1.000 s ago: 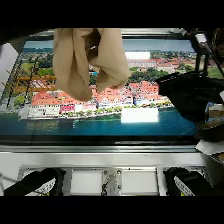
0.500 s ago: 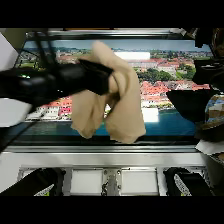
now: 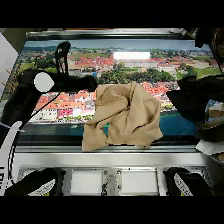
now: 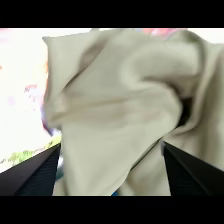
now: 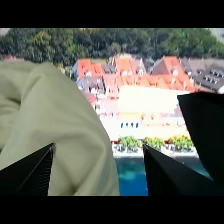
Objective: Fold the clothes and pants, and hang the long-sleeved shirts on hangers.
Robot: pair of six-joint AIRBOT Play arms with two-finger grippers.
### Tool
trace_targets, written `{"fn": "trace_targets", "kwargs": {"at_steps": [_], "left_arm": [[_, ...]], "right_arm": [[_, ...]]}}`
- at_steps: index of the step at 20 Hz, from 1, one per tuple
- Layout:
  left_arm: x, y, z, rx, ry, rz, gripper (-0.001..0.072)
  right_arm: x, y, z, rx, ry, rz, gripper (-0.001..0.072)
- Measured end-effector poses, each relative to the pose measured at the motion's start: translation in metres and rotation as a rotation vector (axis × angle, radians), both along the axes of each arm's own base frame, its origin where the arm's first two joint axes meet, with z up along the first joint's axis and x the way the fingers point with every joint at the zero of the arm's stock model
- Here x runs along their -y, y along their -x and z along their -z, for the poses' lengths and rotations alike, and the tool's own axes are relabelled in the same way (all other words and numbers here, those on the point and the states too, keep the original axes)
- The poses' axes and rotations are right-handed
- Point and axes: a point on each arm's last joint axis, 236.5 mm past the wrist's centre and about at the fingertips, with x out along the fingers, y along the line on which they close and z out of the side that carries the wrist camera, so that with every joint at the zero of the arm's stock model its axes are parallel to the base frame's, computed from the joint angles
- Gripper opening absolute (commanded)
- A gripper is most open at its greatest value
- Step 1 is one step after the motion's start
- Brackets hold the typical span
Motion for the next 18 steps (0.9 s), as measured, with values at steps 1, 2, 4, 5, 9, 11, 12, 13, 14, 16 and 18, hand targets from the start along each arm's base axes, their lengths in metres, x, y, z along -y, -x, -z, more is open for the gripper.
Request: {"fn": "trace_targets", "kwargs": {"at_steps": [1, 2, 4, 5, 9, 11, 12, 13, 14, 16, 18], "left_arm": [[-0.009, 0.009, 0.025, -0.075, 0.001, -0.01, 0.0693], [-0.016, 0.018, 0.047, -0.132, 0.003, -0.022, 0.0693], [-0.024, 0.036, 0.088, -0.225, 0.018, -0.04, 0.0693], [-0.025, 0.044, 0.105, -0.258, 0.029, -0.043, 0.0693], [-0.008, 0.068, 0.151, -0.368, 0.102, 0.019, 0.0693], [0.009, 0.075, 0.162, -0.398, 0.139, 0.077, 0.0693], [0.017, 0.078, 0.165, -0.415, 0.153, 0.109, 0.0693], [0.025, 0.08, 0.167, -0.425, 0.162, 0.135, 0.0692], [0.031, 0.081, 0.168, -0.431, 0.169, 0.157, 0.0692], [0.042, 0.082, 0.169, -0.439, 0.178, 0.195, 0.0602], [0.049, 0.081, 0.169, -0.44, 0.184, 0.214, 0.0137]], "right_arm": [[-0.001, 0.003, 0.017, -0.053, -0.002, -0.005, 0.0599], [-0.001, 0.007, 0.037, -0.109, -0.003, -0.01, 0.0599], [-0.001, 0.017, 0.075, -0.213, -0.01, -0.012, 0.0599], [0.0, 0.023, 0.095, -0.268, -0.014, -0.009, 0.0599], [-0.001, 0.056, 0.165, -0.454, -0.053, 0.003, 0.06], [-0.004, 0.072, 0.195, -0.524, -0.081, 0.011, 0.0601], [-0.009, 0.08, 0.208, -0.556, -0.104, 0.013, 0.0601], [-0.014, 0.086, 0.218, -0.576, -0.135, 0.015, 0.06], [-0.021, 0.091, 0.224, -0.593, -0.164, 0.008, 0.0601], [-0.038, 0.1, 0.234, -0.614, -0.233, -0.017, 0.06], [-0.053, 0.106, 0.238, -0.627, -0.273, -0.043, 0.0598]]}}
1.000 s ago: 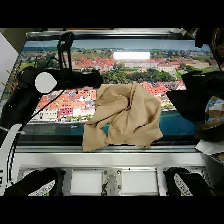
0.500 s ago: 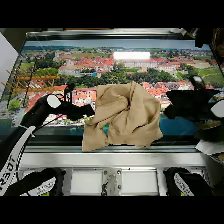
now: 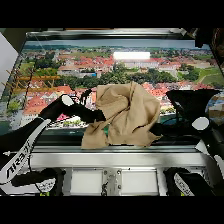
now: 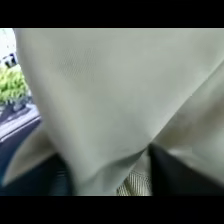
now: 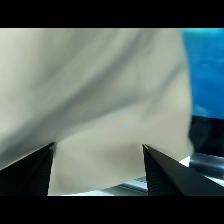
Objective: Fold the clothes and pants, and hang the long-sleeved shirts on hangers.
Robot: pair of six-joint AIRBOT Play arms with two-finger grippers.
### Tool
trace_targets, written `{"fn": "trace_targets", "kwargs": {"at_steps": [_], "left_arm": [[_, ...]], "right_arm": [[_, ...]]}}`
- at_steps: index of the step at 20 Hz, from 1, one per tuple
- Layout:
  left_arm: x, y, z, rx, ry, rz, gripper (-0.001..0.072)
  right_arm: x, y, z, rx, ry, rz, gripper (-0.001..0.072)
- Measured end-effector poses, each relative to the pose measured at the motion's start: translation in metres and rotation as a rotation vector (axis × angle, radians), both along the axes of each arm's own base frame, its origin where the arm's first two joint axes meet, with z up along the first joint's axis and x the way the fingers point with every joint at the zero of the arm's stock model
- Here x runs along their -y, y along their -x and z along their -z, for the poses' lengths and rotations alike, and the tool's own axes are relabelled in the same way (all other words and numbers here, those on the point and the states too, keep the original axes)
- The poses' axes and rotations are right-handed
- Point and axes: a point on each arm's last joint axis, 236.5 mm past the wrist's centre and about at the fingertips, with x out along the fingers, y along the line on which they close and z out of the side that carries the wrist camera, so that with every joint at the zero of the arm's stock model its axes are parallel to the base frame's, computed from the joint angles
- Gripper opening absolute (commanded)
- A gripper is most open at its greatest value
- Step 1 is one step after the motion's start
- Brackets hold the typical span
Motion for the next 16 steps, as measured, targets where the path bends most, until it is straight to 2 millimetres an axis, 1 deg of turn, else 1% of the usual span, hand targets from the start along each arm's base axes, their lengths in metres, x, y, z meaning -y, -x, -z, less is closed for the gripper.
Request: {"fn": "trace_targets", "kwargs": {"at_steps": [1, 2, 3, 4, 5, 7, 9, 10, 11, 13, 14, 15, 16], "left_arm": [[0.002, 0.0, 0.0, -0.001, 0.004, 0.005, 0.0019], [0.003, -0.001, 0.0, 0.001, 0.006, 0.008, 0.0018], [0.003, -0.001, 0.0, -0.002, 0.007, 0.008, 0.0018], [0.002, -0.002, 0.0, -0.003, 0.011, 0.006, 0.0017], [0.001, -0.003, -0.001, -0.004, 0.014, -0.001, 0.0018], [-0.004, -0.007, -0.006, -0.001, 0.018, -0.019, 0.0018], [-0.014, -0.018, -0.022, 0.037, 0.031, -0.055, 0.0017], [-0.021, -0.025, -0.035, 0.066, 0.04, -0.078, 0.0017], [-0.028, -0.034, -0.052, 0.108, 0.052, -0.1, 0.0017], [-0.044, -0.051, -0.095, 0.211, 0.078, -0.139, 0.0018], [-0.052, -0.059, -0.12, 0.271, 0.088, -0.158, 0.0018], [-0.059, -0.062, -0.14, 0.321, 0.096, -0.173, 0.0018], [-0.066, -0.064, -0.159, 0.366, 0.103, -0.19, 0.0017]], "right_arm": [[-0.007, 0.002, 0.002, -0.004, -0.016, -0.008, 0.0595], [-0.012, 0.004, 0.005, -0.005, -0.025, -0.02, 0.0584], [-0.016, 0.005, 0.007, -0.008, -0.031, -0.028, 0.0533], [-0.021, 0.005, 0.01, -0.009, -0.035, -0.038, 0.0276], [-0.024, 0.005, 0.012, -0.011, -0.038, -0.042, 0.0035], [-0.027, 0.002, 0.016, -0.01, -0.04, -0.04, 0.002], [-0.028, -0.002, 0.015, 0.004, -0.037, -0.04, 0.0019], [-0.027, -0.007, 0.01, 0.022, -0.033, -0.043, 0.0019], [-0.025, -0.014, 0.002, 0.051, -0.02, -0.051, 0.0018], [-0.018, -0.028, -0.023, 0.116, 0.021, -0.075, 0.0026], [-0.011, -0.033, -0.036, 0.141, 0.049, -0.074, 0.0118], [-0.002, -0.038, -0.048, 0.161, 0.08, -0.065, 0.0445], [0.006, -0.038, -0.056, 0.167, 0.102, -0.054, 0.072]]}}
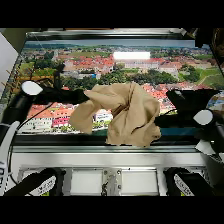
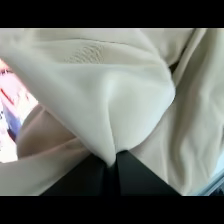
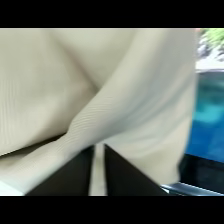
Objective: Fold the clothes and pants, and hang the long-sleeved shirts on hangers.
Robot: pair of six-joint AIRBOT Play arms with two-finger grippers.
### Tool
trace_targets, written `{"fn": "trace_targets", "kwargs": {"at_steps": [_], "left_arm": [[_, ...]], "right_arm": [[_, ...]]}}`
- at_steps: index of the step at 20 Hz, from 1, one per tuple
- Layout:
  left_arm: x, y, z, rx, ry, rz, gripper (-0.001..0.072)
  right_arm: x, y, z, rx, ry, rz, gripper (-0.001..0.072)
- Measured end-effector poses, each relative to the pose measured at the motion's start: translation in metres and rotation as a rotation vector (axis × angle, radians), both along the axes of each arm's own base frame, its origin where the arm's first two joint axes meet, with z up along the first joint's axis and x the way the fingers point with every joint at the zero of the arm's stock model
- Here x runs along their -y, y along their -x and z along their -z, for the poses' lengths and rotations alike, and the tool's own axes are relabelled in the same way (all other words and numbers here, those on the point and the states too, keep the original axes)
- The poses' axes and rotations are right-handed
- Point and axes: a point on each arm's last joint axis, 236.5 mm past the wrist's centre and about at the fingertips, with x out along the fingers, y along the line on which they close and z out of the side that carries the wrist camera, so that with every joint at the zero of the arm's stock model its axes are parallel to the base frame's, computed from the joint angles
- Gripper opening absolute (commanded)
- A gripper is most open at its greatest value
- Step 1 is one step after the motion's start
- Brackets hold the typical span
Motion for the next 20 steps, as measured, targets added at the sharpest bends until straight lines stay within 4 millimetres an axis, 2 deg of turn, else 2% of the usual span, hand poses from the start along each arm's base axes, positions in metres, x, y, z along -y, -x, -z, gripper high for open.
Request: {"fn": "trace_targets", "kwargs": {"at_steps": [2, 3, 5, 8, 11, 12, 13, 14, 15, 17, 18, 20], "left_arm": [[-0.008, 0.004, -0.02, 0.055, 0.003, -0.022, 0.0018], [-0.011, 0.008, -0.022, 0.062, 0.004, -0.029, 0.0018], [-0.015, 0.016, -0.015, 0.054, 0.002, -0.045, 0.0018], [-0.019, 0.027, 0.006, 0.011, -0.001, -0.066, 0.0018], [-0.021, 0.032, 0.018, -0.009, -0.003, -0.077, 0.0018], [-0.021, 0.032, 0.02, -0.012, -0.003, -0.08, 0.0018], [-0.021, 0.032, 0.021, -0.014, -0.002, -0.083, 0.0018], [-0.021, 0.033, 0.022, -0.015, -0.002, -0.084, 0.0018], [-0.021, 0.033, 0.022, -0.016, -0.002, -0.085, 0.0018], [-0.022, 0.032, 0.019, -0.007, -0.001, -0.087, 0.0017], [-0.024, 0.03, 0.011, 0.011, 0.0, -0.091, 0.0018], [-0.033, 0.02, -0.024, 0.091, 0.006, -0.112, 0.0018]], "right_arm": [[0.008, 0.011, -0.002, -0.035, 0.019, 0.022, 0.072], [0.008, 0.019, 0.004, -0.071, 0.011, 0.042, 0.072], [-0.001, 0.04, 0.025, -0.16, -0.036, 0.071, 0.072], [-0.029, 0.07, 0.06, -0.269, -0.136, 0.101, 0.072], [-0.05, 0.085, 0.083, -0.309, -0.194, 0.12, 0.0702], [-0.054, 0.085, 0.087, -0.306, -0.204, 0.128, 0.0534], [-0.058, 0.083, 0.09, -0.299, -0.213, 0.136, 0.0268], [-0.06, 0.081, 0.092, -0.292, -0.22, 0.146, 0.0062], [-0.062, 0.077, 0.092, -0.275, -0.229, 0.158, 0.002], [-0.064, 0.067, 0.084, -0.236, -0.233, 0.149, 0.002], [-0.065, 0.058, 0.073, -0.199, -0.233, 0.134, 0.002], [-0.059, 0.036, 0.036, -0.1, -0.194, 0.077, 0.002]]}}
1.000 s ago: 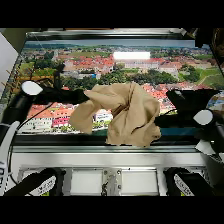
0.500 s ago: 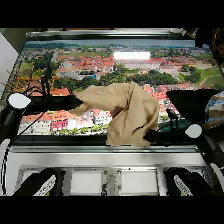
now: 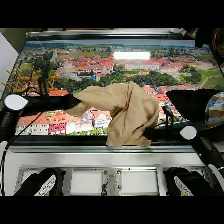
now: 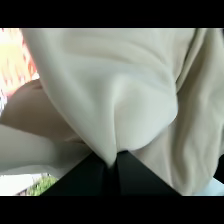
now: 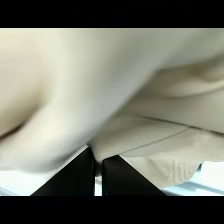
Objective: Fold the clothes and pants, and hang the long-sleeved shirts on hangers.
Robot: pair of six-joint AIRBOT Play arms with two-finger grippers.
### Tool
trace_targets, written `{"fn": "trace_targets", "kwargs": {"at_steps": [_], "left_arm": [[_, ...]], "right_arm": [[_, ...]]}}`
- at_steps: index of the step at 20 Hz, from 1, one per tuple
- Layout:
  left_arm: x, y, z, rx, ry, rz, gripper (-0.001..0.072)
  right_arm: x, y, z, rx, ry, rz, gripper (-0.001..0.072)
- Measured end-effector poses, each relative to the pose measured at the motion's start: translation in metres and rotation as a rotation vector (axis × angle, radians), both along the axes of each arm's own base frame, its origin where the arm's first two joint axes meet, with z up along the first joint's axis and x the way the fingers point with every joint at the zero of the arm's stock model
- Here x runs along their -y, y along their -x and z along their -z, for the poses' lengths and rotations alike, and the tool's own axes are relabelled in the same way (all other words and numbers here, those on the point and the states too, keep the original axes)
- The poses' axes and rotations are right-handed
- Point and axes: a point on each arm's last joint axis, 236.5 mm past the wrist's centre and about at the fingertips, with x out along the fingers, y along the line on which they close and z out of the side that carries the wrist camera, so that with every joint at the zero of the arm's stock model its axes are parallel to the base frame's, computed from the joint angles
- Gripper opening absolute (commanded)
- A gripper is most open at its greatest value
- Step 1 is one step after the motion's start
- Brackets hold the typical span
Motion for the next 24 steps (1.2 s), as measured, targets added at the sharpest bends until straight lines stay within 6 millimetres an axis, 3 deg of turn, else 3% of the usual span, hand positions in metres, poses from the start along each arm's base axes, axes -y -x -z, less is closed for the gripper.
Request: {"fn": "trace_targets", "kwargs": {"at_steps": [2, 3, 5, 7, 9, 12, 14, 16, 19, 22, 24], "left_arm": [[-0.014, -0.012, -0.065, 0.155, -0.002, -0.04, 0.0018], [-0.022, -0.013, -0.107, 0.255, -0.005, -0.064, 0.0018], [-0.034, -0.002, -0.193, 0.463, -0.021, -0.098, 0.0018], [-0.039, 0.031, -0.278, 0.679, -0.043, -0.126, 0.0018], [-0.041, 0.072, -0.34, 0.851, -0.068, -0.152, 0.0018], [-0.041, 0.126, -0.392, 1.025, -0.11, -0.19, 0.0018], [-0.041, 0.151, -0.409, 1.09, -0.136, -0.217, 0.0018], [-0.042, 0.162, -0.414, 1.108, -0.155, -0.243, 0.0017], [-0.051, 0.147, -0.391, 1.013, -0.155, -0.277, 0.0018], [-0.07, 0.103, -0.319, 0.746, -0.119, -0.298, 0.0017], [-0.078, 0.071, -0.241, 0.489, -0.074, -0.274, 0.0018]], "right_arm": [[0.015, -0.03, -0.066, 0.156, 0.071, -0.038, 0.002], [0.024, -0.042, -0.102, 0.235, 0.107, -0.042, 0.0019], [0.047, -0.062, -0.196, 0.446, 0.186, -0.016, 0.0019], [0.065, -0.063, -0.288, 0.652, 0.236, 0.032, 0.0019], [0.079, -0.051, -0.366, 0.837, 0.275, 0.09, 0.0019], [0.094, -0.028, -0.442, 1.033, 0.324, 0.164, 0.0019], [0.105, -0.016, -0.472, 1.118, 0.356, 0.212, 0.0019], [0.111, -0.01, -0.489, 1.164, 0.367, 0.253, 0.0019], [0.116, -0.018, -0.489, 1.143, 0.356, 0.286, 0.0019], [0.118, -0.055, -0.452, 0.995, 0.359, 0.263, 0.0019], [0.119, -0.095, -0.409, 0.847, 0.366, 0.229, 0.0052]]}}
